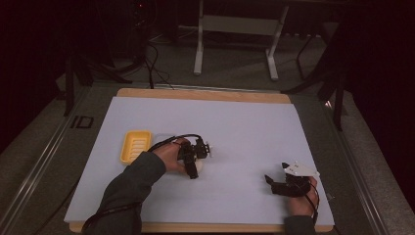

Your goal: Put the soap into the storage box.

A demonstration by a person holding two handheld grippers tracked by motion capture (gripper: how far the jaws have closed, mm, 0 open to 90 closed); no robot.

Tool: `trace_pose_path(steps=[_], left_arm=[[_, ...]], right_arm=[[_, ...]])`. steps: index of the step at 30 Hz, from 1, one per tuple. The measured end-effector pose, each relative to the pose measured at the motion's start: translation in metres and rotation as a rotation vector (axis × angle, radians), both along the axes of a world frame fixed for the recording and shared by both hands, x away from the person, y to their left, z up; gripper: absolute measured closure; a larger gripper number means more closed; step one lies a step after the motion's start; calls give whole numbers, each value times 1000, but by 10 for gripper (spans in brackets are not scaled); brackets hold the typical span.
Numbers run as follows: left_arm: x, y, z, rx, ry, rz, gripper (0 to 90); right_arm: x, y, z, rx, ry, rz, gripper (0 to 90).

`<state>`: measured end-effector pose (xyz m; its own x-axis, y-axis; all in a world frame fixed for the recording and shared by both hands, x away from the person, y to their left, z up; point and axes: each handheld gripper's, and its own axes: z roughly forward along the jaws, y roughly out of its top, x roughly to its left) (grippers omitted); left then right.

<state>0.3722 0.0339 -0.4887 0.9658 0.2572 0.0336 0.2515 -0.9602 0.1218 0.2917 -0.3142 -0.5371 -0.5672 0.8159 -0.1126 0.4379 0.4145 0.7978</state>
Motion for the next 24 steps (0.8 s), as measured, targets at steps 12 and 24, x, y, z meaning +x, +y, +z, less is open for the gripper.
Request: trace_pose_path(steps=[12, 24], left_arm=[[4, 7, 5, -21, 16, 34, 246], [11, 22, 18, -39, 20, 93, 246]], right_arm=[[0, 0, 0, -2, 0, 0, 165], [0, 0, 0, -4, 1, 1, 165]])
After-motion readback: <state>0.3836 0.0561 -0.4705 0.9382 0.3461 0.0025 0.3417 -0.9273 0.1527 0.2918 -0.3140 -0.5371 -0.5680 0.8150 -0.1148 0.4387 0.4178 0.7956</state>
